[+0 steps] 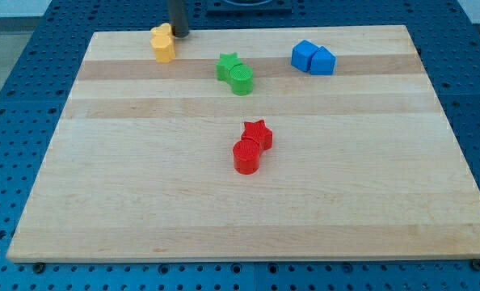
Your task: Slide the yellow hexagon left a bit
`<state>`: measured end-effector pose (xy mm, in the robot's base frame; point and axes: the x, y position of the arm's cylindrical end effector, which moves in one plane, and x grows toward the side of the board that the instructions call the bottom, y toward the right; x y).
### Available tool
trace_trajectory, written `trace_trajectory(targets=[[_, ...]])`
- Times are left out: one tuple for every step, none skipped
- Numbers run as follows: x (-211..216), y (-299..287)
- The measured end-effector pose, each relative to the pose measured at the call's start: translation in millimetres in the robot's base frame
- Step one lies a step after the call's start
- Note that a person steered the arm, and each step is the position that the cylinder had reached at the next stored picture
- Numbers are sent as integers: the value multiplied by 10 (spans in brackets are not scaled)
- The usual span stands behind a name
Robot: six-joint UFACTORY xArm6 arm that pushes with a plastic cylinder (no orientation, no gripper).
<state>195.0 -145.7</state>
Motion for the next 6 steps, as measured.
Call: trace_trajectory(targets=[[118, -296], [333, -355], [216, -188], [69, 173], [143, 638], [415, 743]])
